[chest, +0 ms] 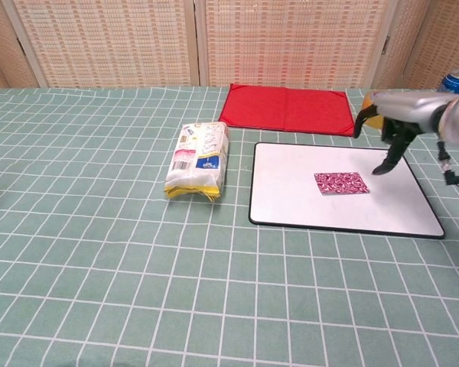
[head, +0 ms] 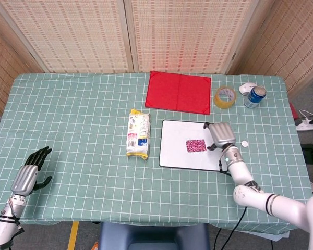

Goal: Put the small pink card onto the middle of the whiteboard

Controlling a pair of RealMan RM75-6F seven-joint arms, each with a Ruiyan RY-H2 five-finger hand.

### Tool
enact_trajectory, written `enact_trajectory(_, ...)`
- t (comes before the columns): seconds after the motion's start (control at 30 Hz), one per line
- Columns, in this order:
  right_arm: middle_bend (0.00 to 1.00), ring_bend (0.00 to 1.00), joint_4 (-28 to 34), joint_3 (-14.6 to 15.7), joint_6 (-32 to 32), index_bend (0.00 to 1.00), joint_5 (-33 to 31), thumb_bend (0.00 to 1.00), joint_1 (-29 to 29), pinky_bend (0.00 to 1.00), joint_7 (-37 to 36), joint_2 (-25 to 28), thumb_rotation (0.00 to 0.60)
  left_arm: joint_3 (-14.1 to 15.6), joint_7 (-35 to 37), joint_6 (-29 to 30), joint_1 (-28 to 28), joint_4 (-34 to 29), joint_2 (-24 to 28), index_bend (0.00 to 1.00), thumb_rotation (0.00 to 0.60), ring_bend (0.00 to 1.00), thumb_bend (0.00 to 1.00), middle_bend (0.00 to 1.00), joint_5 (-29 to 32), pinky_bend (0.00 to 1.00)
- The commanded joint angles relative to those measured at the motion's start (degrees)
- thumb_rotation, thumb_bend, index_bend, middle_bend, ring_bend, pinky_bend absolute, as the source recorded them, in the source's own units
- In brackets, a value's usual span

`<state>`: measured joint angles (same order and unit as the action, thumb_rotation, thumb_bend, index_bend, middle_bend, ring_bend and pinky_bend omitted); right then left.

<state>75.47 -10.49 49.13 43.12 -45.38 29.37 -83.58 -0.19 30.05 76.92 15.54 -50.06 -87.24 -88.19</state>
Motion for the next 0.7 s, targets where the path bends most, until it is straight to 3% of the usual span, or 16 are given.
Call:
enact_trajectory(0.03,0.97,0.99,1.8,2.0,3.5,0.38,-0.1,0.00,3.4,1.00,1.2,5.7,0.600,0.1,-0.1,-0.1,0.0,-0.1,0.0,0.00,0.600,0.00,0.28,0.00,-0.1,0.08)
enact_trajectory(0.17,0.97,0.99,-2.9,2.7,0.0,0.42,-2.4,0.00,5.2,1.00,-1.7,6.8,0.600,0.2,-0.6,-0.4,0.2,-0.5,-0.1,0.00,0.600,0.00,0.28,0.00,-0.2,0.08)
enact_trajectory(0.4,0.97,0.99,-13.5,2.4,-9.9,0.47,-8.3,0.01,5.5,1.00,-6.6,2.8,0.600,0.3,-1.3,-1.2,0.4,-1.0,-0.1,0.00,0.600,0.00,0.28,0.00,-0.1,0.08)
enact_trajectory(0.7,0.97,0.99,-20.5,2.5,-12.4,0.49,-8.9,0.15,4.6,1.00,-7.2,-1.2,0.600,0.4,-0.8,-1.4,0.5,-1.1,0.2,0.00,0.600,0.00,0.28,0.00,-0.1,0.08)
